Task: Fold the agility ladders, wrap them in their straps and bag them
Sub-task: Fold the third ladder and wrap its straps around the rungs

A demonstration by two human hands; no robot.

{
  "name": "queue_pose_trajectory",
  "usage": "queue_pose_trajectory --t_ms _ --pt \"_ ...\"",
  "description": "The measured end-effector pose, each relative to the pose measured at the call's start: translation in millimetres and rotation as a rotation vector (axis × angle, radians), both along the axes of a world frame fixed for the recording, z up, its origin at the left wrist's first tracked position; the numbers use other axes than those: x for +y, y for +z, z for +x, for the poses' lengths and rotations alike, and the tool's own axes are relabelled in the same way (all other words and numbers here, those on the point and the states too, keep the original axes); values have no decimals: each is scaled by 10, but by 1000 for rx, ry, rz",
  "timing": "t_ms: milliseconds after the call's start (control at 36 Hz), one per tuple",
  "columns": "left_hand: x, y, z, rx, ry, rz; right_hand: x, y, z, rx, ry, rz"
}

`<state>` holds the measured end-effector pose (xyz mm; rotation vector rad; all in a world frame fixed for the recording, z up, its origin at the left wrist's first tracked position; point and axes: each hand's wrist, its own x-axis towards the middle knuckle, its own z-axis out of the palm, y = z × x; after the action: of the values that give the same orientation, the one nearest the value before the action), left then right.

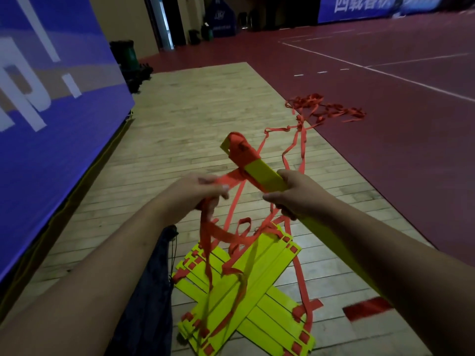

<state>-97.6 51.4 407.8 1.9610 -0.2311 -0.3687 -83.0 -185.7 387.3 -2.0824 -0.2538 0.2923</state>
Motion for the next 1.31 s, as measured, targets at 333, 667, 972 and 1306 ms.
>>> queue_pose_trajectory --t_ms 333,667,972,1306 --pt "-128 35 -47 235 10 -432 140 18 -79 -26 130 -221" --pt "-313 -97 -63 237 345 -362 383 -164 -287 -337 169 -710" --pt "-138 -35 -41 80 170 -504 67 50 -214 20 121 149" --pt "-125 -13 -49 58 34 -432 69 76 -236 447 401 517"
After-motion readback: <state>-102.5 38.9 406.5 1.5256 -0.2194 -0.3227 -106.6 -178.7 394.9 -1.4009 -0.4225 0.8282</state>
